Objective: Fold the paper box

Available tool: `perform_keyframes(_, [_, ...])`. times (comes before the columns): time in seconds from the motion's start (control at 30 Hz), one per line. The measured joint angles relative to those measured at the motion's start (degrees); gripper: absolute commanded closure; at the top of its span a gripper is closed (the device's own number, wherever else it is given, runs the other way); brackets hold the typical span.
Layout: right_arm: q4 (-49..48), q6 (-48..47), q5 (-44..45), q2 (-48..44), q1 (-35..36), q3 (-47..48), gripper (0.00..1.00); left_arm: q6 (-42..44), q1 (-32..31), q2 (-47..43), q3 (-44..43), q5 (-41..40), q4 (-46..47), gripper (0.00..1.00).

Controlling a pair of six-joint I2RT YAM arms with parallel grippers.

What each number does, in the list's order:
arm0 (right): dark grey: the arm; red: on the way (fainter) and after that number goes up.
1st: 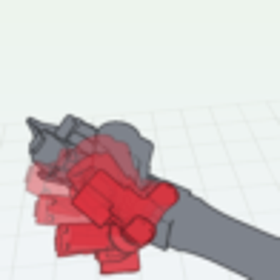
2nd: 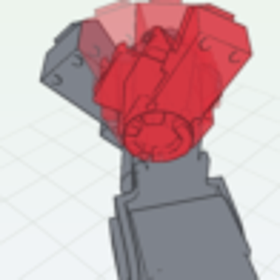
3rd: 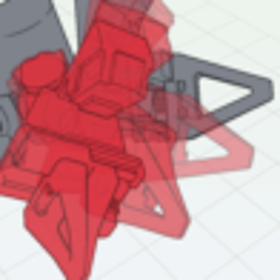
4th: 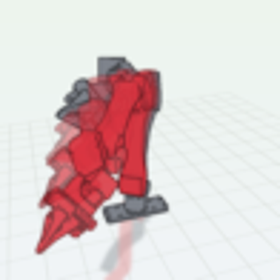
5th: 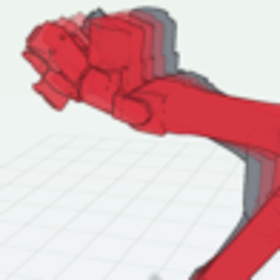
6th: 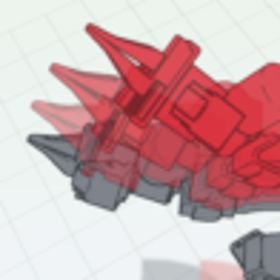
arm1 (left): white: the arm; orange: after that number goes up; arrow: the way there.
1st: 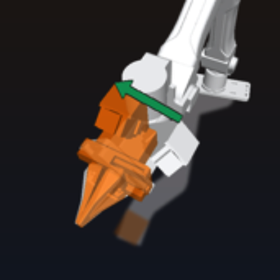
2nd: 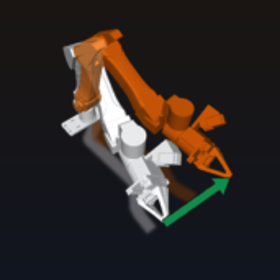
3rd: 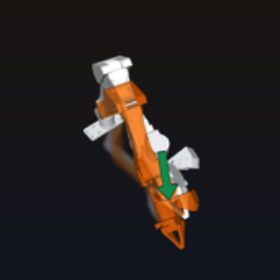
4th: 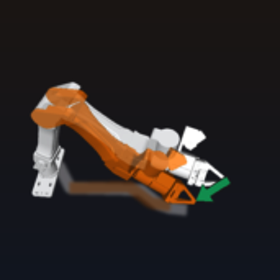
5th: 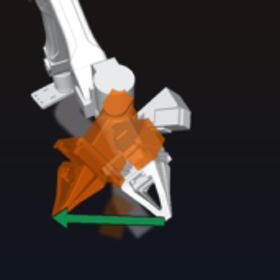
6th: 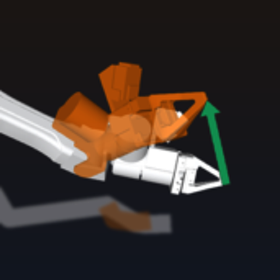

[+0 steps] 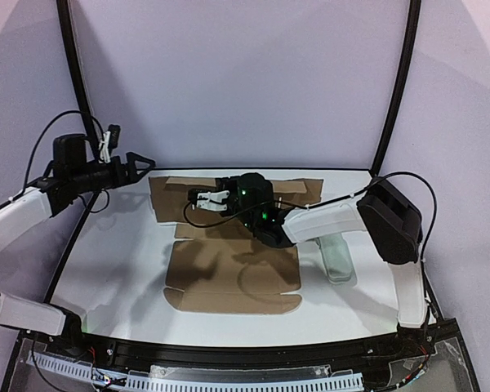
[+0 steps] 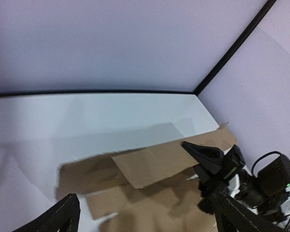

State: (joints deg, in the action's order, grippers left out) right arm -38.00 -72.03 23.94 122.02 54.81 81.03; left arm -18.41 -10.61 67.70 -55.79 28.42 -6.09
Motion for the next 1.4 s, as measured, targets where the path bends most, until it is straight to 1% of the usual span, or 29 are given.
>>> perform_keyframes(0.1, [-2.05,-1.46,0.98,1.22,0.35,-0.02,1.00,-5.01,-3.54,2.64,0.22,0.00,1.20,0.01])
perform_keyframes(0.17, [-2.51,-1.88,1.55,1.38,0.74,-0.20,1.00,-6.69,-5.01,3.54,0.22,0.28,2.51,0.01])
perform_keyframes(0.33, [-2.67,-2.05,1.95,1.38,1.20,-0.42,1.00,-8.72,-7.26,5.99,-0.26,2.45,6.16,0.01])
perform_keyframes(0.63, [-2.21,-1.20,2.97,1.38,1.57,-0.39,1.00,-10.12,-9.57,14.58,-0.48,8.92,10.80,0.01])
perform_keyframes(0.93, [0.26,2.19,3.65,1.33,1.84,0.81,1.00,-14.01,-9.90,19.17,1.09,12.04,19.43,0.01])
perform_keyframes(1.4, [0.72,5.55,3.48,1.07,1.99,0.55,1.00,-24.02,-9.92,26.95,2.71,14.69,34.99,0.01])
